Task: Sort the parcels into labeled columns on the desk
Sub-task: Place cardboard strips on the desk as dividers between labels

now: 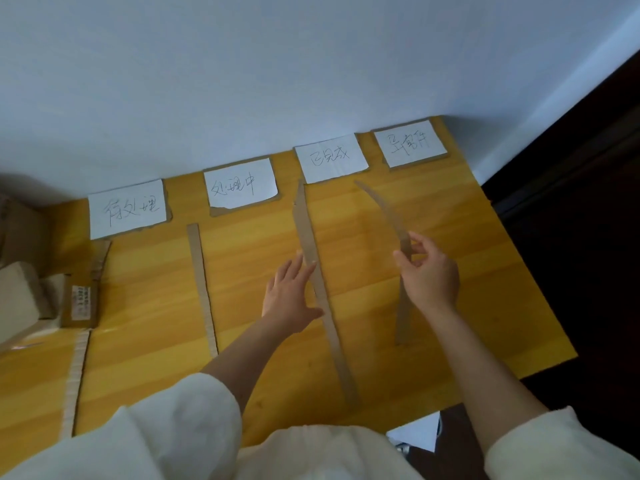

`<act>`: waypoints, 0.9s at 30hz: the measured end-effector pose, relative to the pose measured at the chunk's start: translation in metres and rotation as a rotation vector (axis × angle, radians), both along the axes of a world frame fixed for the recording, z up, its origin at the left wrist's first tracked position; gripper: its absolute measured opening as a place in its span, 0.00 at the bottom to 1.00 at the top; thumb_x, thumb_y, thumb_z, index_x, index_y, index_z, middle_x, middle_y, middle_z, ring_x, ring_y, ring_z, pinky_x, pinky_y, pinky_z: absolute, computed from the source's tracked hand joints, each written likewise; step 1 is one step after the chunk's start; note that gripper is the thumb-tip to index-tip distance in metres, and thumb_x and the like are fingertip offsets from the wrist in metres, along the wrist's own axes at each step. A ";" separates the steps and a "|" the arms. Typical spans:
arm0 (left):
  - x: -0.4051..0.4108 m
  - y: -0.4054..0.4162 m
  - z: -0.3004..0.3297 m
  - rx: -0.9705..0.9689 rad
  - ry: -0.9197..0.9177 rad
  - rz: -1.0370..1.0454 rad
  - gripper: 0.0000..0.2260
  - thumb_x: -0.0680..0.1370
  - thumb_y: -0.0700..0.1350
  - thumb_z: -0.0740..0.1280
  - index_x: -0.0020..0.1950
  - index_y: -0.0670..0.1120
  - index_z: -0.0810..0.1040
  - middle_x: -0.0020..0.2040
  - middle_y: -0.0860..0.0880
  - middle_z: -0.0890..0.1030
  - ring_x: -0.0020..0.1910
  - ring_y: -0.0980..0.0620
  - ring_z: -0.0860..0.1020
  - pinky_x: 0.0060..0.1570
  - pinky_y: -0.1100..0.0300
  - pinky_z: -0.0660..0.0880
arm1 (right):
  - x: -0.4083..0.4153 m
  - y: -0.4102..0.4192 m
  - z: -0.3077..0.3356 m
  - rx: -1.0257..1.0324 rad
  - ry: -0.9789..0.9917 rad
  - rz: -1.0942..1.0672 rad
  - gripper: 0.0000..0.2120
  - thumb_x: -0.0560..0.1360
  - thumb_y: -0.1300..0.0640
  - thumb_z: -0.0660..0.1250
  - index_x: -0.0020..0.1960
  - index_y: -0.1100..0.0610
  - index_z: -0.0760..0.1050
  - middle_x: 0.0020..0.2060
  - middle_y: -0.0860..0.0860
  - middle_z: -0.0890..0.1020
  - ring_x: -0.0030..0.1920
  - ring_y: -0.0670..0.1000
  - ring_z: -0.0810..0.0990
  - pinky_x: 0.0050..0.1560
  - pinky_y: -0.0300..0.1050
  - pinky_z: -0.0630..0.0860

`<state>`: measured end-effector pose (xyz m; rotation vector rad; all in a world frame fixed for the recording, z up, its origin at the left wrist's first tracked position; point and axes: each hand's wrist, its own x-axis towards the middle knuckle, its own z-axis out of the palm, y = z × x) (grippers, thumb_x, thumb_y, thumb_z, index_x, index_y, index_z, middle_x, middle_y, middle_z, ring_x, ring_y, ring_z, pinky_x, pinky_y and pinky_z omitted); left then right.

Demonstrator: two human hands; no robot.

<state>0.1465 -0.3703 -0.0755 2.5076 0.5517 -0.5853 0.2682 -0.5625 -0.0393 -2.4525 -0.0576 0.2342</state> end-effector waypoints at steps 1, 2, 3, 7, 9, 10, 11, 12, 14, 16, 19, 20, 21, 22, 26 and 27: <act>-0.003 -0.002 -0.004 0.043 0.016 -0.047 0.44 0.72 0.57 0.72 0.79 0.56 0.48 0.80 0.53 0.41 0.79 0.50 0.42 0.75 0.49 0.49 | 0.005 -0.006 -0.002 -0.017 0.009 -0.025 0.19 0.77 0.49 0.68 0.67 0.50 0.74 0.54 0.45 0.82 0.44 0.46 0.78 0.41 0.44 0.75; -0.005 -0.004 -0.007 0.077 0.025 -0.084 0.46 0.72 0.58 0.72 0.80 0.55 0.46 0.80 0.52 0.39 0.79 0.50 0.41 0.75 0.50 0.47 | 0.008 -0.012 -0.005 -0.038 0.020 -0.041 0.19 0.78 0.49 0.68 0.68 0.50 0.74 0.54 0.45 0.82 0.45 0.47 0.78 0.43 0.46 0.76; -0.006 -0.007 -0.010 0.101 0.031 -0.107 0.47 0.71 0.59 0.72 0.80 0.55 0.44 0.80 0.51 0.38 0.78 0.49 0.39 0.75 0.50 0.45 | 0.011 -0.017 -0.008 -0.062 0.037 -0.046 0.19 0.78 0.49 0.68 0.68 0.50 0.74 0.56 0.46 0.82 0.48 0.49 0.79 0.45 0.47 0.78; -0.008 -0.014 -0.017 0.136 0.026 -0.129 0.49 0.71 0.61 0.71 0.80 0.54 0.42 0.79 0.50 0.36 0.78 0.48 0.37 0.75 0.49 0.42 | 0.020 -0.030 -0.021 -0.162 0.124 -0.031 0.20 0.78 0.50 0.67 0.69 0.50 0.73 0.60 0.49 0.81 0.54 0.54 0.80 0.48 0.49 0.79; -0.007 -0.016 -0.020 0.143 0.024 -0.138 0.50 0.70 0.62 0.71 0.80 0.54 0.41 0.79 0.50 0.36 0.78 0.48 0.38 0.76 0.49 0.43 | 0.022 -0.033 -0.028 -0.220 0.148 -0.014 0.20 0.78 0.50 0.67 0.70 0.50 0.72 0.61 0.50 0.79 0.55 0.55 0.79 0.49 0.49 0.78; -0.007 -0.018 -0.022 0.144 0.024 -0.141 0.50 0.70 0.62 0.71 0.80 0.53 0.41 0.79 0.50 0.36 0.78 0.48 0.38 0.76 0.48 0.43 | 0.023 -0.034 -0.031 -0.250 0.155 -0.004 0.20 0.78 0.50 0.67 0.70 0.50 0.72 0.61 0.51 0.78 0.56 0.55 0.79 0.49 0.49 0.77; -0.007 -0.019 -0.023 0.142 0.025 -0.140 0.50 0.70 0.62 0.72 0.79 0.54 0.41 0.79 0.49 0.36 0.78 0.48 0.38 0.76 0.48 0.43 | 0.024 -0.036 -0.033 -0.274 0.161 0.004 0.21 0.78 0.49 0.67 0.70 0.50 0.72 0.62 0.51 0.77 0.57 0.56 0.78 0.50 0.49 0.77; -0.006 -0.020 -0.024 0.138 0.025 -0.134 0.51 0.69 0.63 0.72 0.79 0.54 0.41 0.79 0.49 0.36 0.78 0.48 0.38 0.76 0.48 0.43 | 0.025 -0.036 -0.035 -0.292 0.167 0.010 0.21 0.78 0.49 0.67 0.70 0.50 0.72 0.62 0.52 0.76 0.57 0.56 0.77 0.50 0.49 0.76; -0.007 -0.022 -0.025 0.134 0.025 -0.127 0.51 0.69 0.63 0.72 0.79 0.54 0.40 0.79 0.49 0.35 0.78 0.47 0.37 0.76 0.47 0.43 | 0.026 -0.038 -0.039 -0.320 0.179 0.019 0.21 0.78 0.50 0.67 0.70 0.50 0.72 0.63 0.52 0.75 0.57 0.57 0.77 0.51 0.50 0.77; -0.007 -0.024 -0.027 0.135 0.024 -0.131 0.53 0.68 0.64 0.72 0.79 0.55 0.40 0.79 0.48 0.34 0.78 0.46 0.36 0.76 0.46 0.43 | 0.028 -0.038 -0.041 -0.348 0.183 0.027 0.21 0.78 0.50 0.67 0.71 0.50 0.72 0.63 0.52 0.75 0.58 0.57 0.77 0.52 0.52 0.78; -0.008 -0.024 -0.029 0.138 0.032 -0.132 0.53 0.67 0.64 0.72 0.79 0.54 0.39 0.78 0.48 0.34 0.78 0.46 0.36 0.76 0.45 0.43 | 0.030 -0.038 -0.044 -0.371 0.185 0.043 0.21 0.79 0.50 0.67 0.71 0.50 0.71 0.62 0.52 0.75 0.58 0.57 0.77 0.54 0.54 0.78; -0.008 -0.024 -0.029 0.139 0.034 -0.130 0.53 0.67 0.64 0.72 0.79 0.54 0.39 0.78 0.48 0.34 0.78 0.46 0.36 0.76 0.44 0.44 | 0.031 -0.038 -0.045 -0.376 0.187 0.048 0.21 0.79 0.51 0.67 0.71 0.50 0.71 0.63 0.53 0.75 0.58 0.57 0.77 0.54 0.54 0.78; -0.009 -0.025 -0.030 0.140 0.036 -0.127 0.53 0.68 0.64 0.72 0.79 0.54 0.39 0.79 0.49 0.34 0.78 0.46 0.37 0.76 0.44 0.44 | 0.032 -0.037 -0.046 -0.384 0.191 0.053 0.21 0.79 0.51 0.67 0.71 0.51 0.71 0.63 0.53 0.75 0.59 0.57 0.77 0.55 0.55 0.78; -0.009 -0.025 -0.032 0.141 0.038 -0.123 0.53 0.68 0.64 0.72 0.79 0.54 0.40 0.79 0.49 0.34 0.78 0.46 0.37 0.76 0.44 0.44 | 0.032 -0.037 -0.047 -0.393 0.195 0.058 0.22 0.78 0.51 0.67 0.71 0.51 0.71 0.63 0.53 0.75 0.59 0.58 0.77 0.56 0.55 0.78; -0.009 -0.029 -0.036 0.152 0.035 -0.114 0.52 0.68 0.65 0.71 0.79 0.54 0.40 0.79 0.49 0.34 0.78 0.46 0.36 0.76 0.46 0.43 | 0.035 -0.036 -0.050 -0.403 0.219 0.075 0.23 0.78 0.51 0.68 0.72 0.52 0.70 0.64 0.53 0.75 0.61 0.58 0.76 0.57 0.56 0.77; -0.008 -0.030 -0.036 0.155 0.032 -0.115 0.52 0.68 0.65 0.71 0.79 0.54 0.41 0.79 0.49 0.34 0.78 0.46 0.36 0.76 0.46 0.43 | 0.036 -0.036 -0.051 -0.397 0.224 0.077 0.23 0.78 0.51 0.68 0.72 0.52 0.70 0.64 0.53 0.75 0.61 0.58 0.76 0.58 0.56 0.77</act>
